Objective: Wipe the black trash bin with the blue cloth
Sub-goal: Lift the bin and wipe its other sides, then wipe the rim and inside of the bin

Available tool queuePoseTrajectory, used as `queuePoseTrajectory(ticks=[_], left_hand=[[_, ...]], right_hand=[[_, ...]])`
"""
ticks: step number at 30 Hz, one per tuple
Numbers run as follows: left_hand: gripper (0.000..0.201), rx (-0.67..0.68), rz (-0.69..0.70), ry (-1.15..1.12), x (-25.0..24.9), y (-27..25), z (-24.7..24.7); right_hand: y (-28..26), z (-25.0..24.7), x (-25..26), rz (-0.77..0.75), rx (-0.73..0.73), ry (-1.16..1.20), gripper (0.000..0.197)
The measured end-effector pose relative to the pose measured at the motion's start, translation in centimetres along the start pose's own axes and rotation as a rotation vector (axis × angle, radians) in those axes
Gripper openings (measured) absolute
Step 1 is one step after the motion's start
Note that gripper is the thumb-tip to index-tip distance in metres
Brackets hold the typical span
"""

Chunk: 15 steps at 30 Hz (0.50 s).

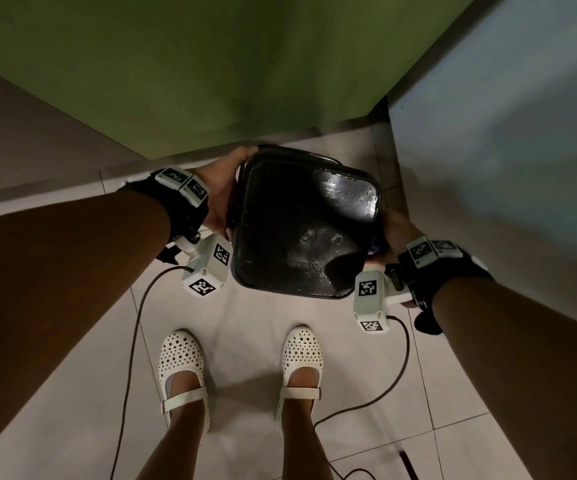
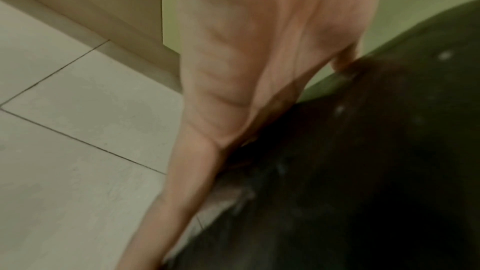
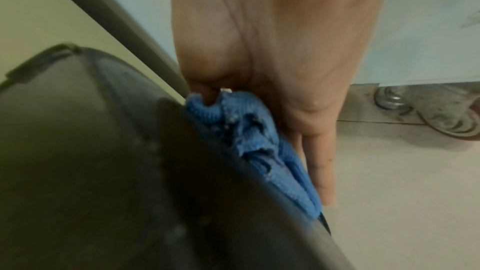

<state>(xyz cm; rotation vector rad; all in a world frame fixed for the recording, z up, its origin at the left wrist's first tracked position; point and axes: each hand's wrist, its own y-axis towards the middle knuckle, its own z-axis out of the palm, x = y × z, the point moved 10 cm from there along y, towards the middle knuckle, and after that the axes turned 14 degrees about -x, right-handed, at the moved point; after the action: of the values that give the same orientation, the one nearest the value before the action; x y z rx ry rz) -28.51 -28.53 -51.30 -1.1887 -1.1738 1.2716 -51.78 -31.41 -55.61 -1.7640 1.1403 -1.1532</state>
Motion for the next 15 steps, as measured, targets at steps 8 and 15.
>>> queuePoseTrajectory(ticks=[8, 15], left_hand=[[0.138, 0.156, 0.075, 0.114, 3.8, -3.6, 0.2], [0.13, -0.042, 0.361, 0.445, 7.0, -1.5, -0.3]], right_hand=[[-4.3, -0.7, -1.7, -0.093, 0.245, 0.267, 0.067], [-5.4, -0.9, -3.4, -0.147, 0.354, 0.406, 0.025]])
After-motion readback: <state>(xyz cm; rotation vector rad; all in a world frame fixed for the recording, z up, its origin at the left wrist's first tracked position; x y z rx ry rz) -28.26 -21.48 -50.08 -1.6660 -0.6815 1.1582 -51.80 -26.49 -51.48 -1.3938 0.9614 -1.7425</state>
